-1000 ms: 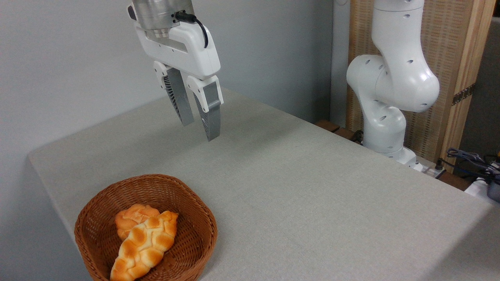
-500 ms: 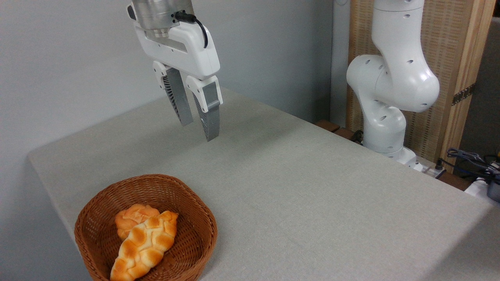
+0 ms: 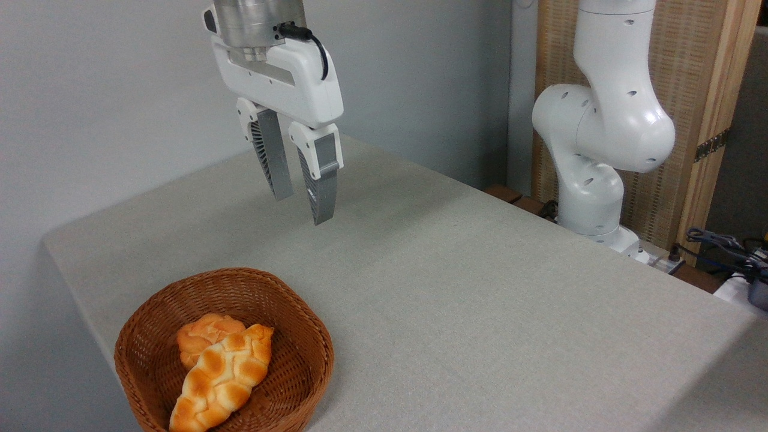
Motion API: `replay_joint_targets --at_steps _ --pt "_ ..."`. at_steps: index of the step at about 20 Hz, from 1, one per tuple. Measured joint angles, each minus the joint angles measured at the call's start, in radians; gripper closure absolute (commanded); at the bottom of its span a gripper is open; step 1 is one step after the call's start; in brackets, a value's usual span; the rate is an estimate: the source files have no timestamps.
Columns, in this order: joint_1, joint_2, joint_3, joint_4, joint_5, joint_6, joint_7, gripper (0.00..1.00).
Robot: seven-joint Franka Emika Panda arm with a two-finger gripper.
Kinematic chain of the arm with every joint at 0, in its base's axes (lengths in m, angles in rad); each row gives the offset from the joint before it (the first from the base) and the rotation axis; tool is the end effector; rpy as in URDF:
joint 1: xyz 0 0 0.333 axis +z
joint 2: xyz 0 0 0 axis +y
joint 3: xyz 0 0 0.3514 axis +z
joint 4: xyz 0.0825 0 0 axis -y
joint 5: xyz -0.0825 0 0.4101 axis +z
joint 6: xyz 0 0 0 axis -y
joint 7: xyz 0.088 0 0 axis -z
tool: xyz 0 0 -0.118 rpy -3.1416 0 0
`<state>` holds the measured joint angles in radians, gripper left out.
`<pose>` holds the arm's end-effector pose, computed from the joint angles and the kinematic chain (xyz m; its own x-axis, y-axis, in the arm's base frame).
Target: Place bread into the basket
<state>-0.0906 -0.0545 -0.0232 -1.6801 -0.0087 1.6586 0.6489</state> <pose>0.5653 -0.0659 0.6332 0.7229 -0.6902 0.0308 -0.6902 -0.7235 -0.0140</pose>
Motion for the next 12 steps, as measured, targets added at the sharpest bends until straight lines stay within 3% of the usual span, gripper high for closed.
replay_joint_targets --at_steps 12 --pt "0.002 -0.008 0.0 -0.01 0.0 -0.002 0.0 0.0"
